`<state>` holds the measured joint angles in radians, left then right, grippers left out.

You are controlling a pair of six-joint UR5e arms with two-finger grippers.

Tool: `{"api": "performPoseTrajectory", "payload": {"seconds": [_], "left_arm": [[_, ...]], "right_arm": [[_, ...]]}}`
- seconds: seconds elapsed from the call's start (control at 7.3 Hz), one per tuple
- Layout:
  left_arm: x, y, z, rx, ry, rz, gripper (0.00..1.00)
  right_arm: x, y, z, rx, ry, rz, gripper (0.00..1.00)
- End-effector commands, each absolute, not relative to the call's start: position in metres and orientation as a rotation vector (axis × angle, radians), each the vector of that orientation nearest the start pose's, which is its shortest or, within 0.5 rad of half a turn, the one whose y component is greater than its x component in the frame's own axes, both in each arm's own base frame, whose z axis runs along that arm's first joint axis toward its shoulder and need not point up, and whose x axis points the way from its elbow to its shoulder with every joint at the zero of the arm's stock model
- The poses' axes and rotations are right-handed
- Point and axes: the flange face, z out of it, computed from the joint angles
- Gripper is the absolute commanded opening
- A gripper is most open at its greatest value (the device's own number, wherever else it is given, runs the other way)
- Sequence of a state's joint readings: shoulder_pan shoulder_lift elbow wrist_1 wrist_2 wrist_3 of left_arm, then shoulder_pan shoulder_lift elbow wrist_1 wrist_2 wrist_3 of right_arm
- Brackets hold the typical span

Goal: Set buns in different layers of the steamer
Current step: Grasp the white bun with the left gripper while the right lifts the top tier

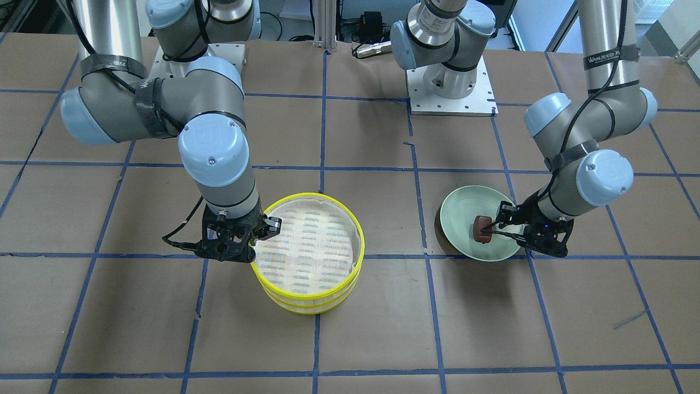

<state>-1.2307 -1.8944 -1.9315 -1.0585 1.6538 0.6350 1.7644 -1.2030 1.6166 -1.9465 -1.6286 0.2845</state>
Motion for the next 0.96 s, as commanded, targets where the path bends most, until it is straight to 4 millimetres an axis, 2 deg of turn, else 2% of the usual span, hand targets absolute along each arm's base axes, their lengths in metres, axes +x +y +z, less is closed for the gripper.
{"api": "performPoseTrajectory", "payload": {"seconds": [0.0, 0.14, 0.27, 0.41, 0.55, 0.68, 0.82], "left_arm": [[0.055, -0.53, 0.2, 0.464, 3.104, 0.304, 0.03], [0.055, -0.531, 0.201, 0.462, 3.104, 0.302, 0.02], [0.055, -0.531, 0.201, 0.461, 3.103, 0.295, 0.02], [0.055, -0.532, 0.206, 0.462, 3.098, 0.276, 0.01], [0.056, -0.536, 0.214, 0.462, 3.091, 0.247, 0.01], [0.054, -0.54, 0.226, 0.447, 3.081, 0.206, 0.01], [0.053, -0.544, 0.25, 0.443, 3.067, 0.154, 0.01]], "right_arm": [[0.235, -0.562, 0.322, 0.118, 3.257, 0.031, 0.02], [0.229, -0.553, 0.349, 0.02, 3.261, -0.018, 0.02], [0.198, -0.556, 0.363, -0.063, 3.271, -0.013, 0.03], [0.146, -0.571, 0.378, 0.037, 3.27, -0.021, 0.03], [0.098, -0.577, 0.391, 0.011, 3.26, 0.0, 0.03], [0.057, -0.586, 0.397, -0.129, 3.264, -0.007, 0.03], [0.023, -0.592, 0.393, -0.175, 3.256, 0.013, 0.03]]}}
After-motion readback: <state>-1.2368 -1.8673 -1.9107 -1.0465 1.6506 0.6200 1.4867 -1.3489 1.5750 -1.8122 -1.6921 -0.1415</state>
